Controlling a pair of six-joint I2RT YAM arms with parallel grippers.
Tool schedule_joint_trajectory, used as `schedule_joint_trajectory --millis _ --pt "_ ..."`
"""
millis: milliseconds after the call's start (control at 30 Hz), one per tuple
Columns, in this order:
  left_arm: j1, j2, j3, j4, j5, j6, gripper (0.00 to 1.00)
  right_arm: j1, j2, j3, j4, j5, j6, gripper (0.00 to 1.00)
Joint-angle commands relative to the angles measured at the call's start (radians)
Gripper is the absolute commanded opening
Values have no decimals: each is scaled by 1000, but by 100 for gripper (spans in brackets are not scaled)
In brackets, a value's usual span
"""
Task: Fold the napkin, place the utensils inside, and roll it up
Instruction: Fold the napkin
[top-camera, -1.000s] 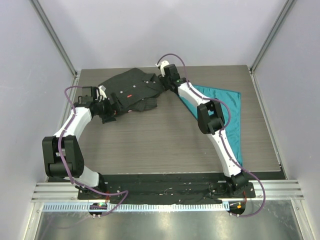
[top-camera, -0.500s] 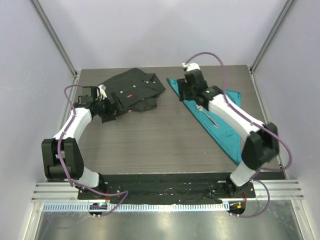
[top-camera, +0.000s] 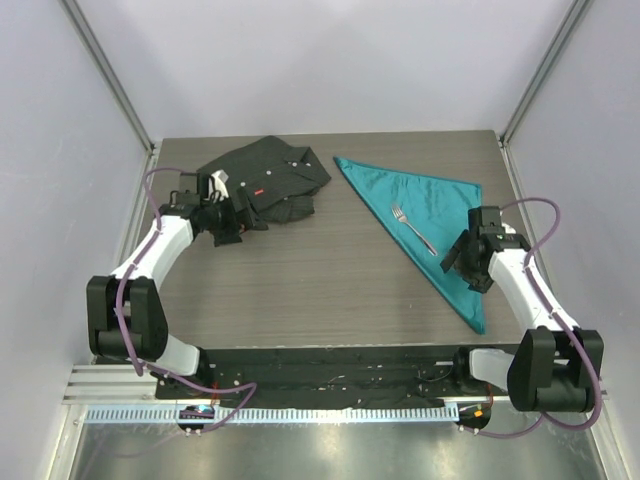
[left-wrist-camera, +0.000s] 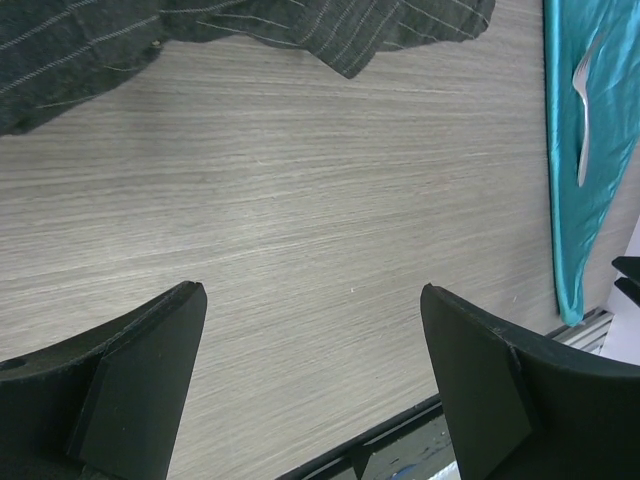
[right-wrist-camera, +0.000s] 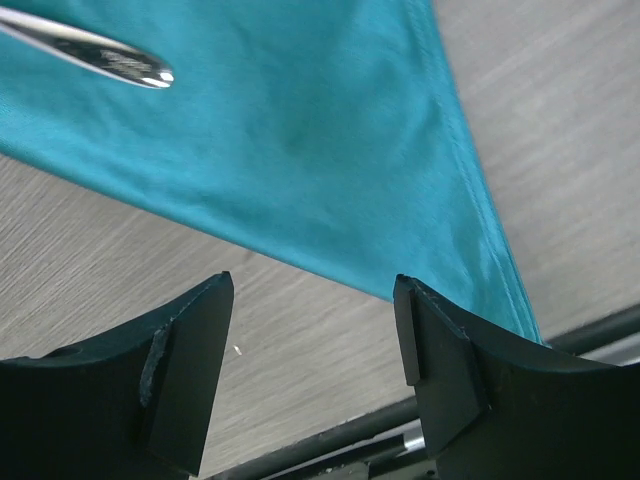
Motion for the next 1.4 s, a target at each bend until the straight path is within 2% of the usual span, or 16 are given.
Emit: schedule_joint_trajectory --millis 0,133,200,267,367,433,567,633,767,900,1067,1367 --pt "-33 -26 33 -9 -12 14 94 -30 -47 -14 21 -53 71 71" --pt "-43 -23 37 -9 -15 11 94 -30 -4 -8 116 -135 57 64" --pt "-47 -25 37 -6 -24 11 93 -24 16 -8 127 -100 57 62" --pt "-49 -34 34 -9 -32 15 93 -24 20 3 57 -18 60 63" --pt "-49 -37 34 -11 -31 15 93 -24 -16 27 -54 102 108 70" --pt "-49 -38 36 -14 -20 15 94 -39 -76 13 -76 133 140 83" --pt "-49 -43 30 -12 2 8 94 -119 -112 -11 -149 154 140 84" --pt "-49 -41 33 -11 12 5 93 -160 -110 -22 -166 116 125 81" --pt "-49 -37 34 -7 31 0 94 -162 -95 -28 -240 66 128 75" --pt "-49 -37 37 -9 48 -2 93 -162 -115 -74 -303 29 210 74" --pt "-49 -37 39 -15 52 -2 93 -169 -99 -76 -326 58 244 74" --pt "-49 -28 42 -17 58 -2 93 -195 59 -36 -341 79 229 66"
